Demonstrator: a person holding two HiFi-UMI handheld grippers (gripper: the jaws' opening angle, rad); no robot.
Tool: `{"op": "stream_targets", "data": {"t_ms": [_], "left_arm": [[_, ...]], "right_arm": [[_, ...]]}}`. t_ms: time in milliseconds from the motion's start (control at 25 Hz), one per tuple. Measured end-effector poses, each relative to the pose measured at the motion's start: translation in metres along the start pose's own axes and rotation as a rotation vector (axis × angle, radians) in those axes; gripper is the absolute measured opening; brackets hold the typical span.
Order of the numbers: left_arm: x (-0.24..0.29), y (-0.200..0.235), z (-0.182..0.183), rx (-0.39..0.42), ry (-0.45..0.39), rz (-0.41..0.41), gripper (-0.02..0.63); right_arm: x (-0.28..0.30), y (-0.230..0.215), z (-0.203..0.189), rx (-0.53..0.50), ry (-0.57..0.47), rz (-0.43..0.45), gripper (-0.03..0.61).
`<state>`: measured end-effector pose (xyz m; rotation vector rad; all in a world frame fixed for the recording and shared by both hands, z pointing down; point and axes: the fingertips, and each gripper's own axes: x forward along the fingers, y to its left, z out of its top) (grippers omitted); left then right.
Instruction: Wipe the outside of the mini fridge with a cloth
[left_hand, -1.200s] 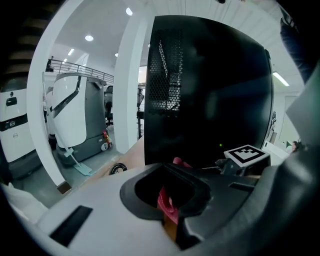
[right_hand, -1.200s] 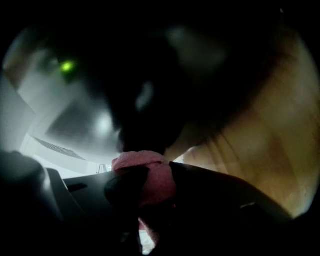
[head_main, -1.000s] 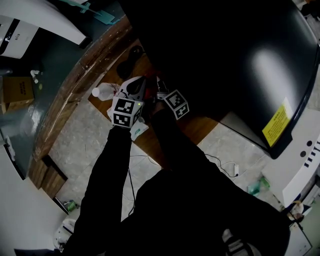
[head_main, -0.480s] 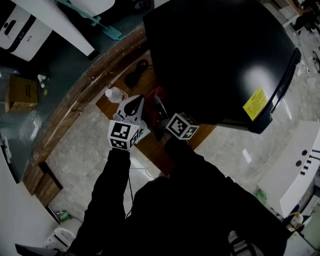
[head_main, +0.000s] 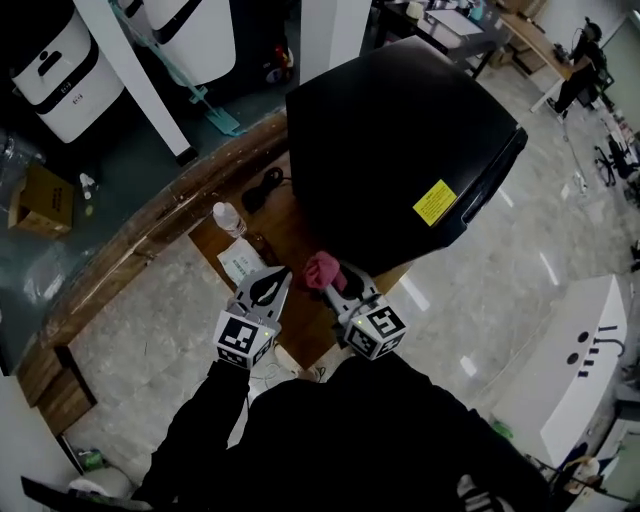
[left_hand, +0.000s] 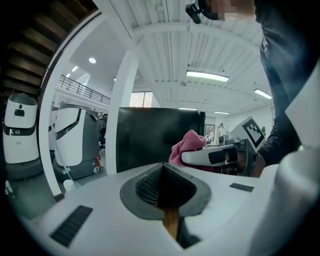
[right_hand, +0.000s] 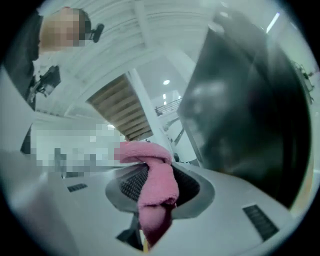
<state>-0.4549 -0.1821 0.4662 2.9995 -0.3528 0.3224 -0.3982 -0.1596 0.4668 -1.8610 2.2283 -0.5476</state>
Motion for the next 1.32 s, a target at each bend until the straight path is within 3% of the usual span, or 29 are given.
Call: {"op": "stream_targets", "data": {"t_ms": [160, 360, 600, 720, 920, 1080, 1320], "left_arm": [[-0.012, -0.065, 0.019, 0.012, -0.025, -0.022, 0.003], [-0.022, -0.149, 0.035, 0.029, -0.051, -0.035, 0.003], [-0.013, -0.197, 0.054, 0.070, -0.088, 0.038, 0.003], [-0.019, -0.220, 0.060, 0.053, -0.110, 0.101, 0.003], [-0.024, -0.247, 0.056, 0.043, -0.105, 0.180, 0.003], [-0.026, -0.273, 0.054, 0.017, -0.110, 0.215, 0.003], [-0.026, -0.296, 0.048, -0.010, -0.124, 0.248, 0.003]], "right_arm": [[-0.060, 0.008, 0.019, -0.101, 0.022, 0.074, 0.118], [-0.131, 0.019, 0.034, -0.130, 0.052, 0.191, 0.117], [-0.187, 0.019, 0.061, -0.237, 0.049, 0.271, 0.117], [-0.211, 0.027, 0.076, -0.225, 0.036, 0.308, 0.117], [-0.243, 0.021, 0.067, -0.224, 0.041, 0.362, 0.117], [-0.267, 0.021, 0.063, -0.210, 0.057, 0.409, 0.117], [-0.294, 0.024, 0.073, -0.145, -0.006, 0.441, 0.117]]}}
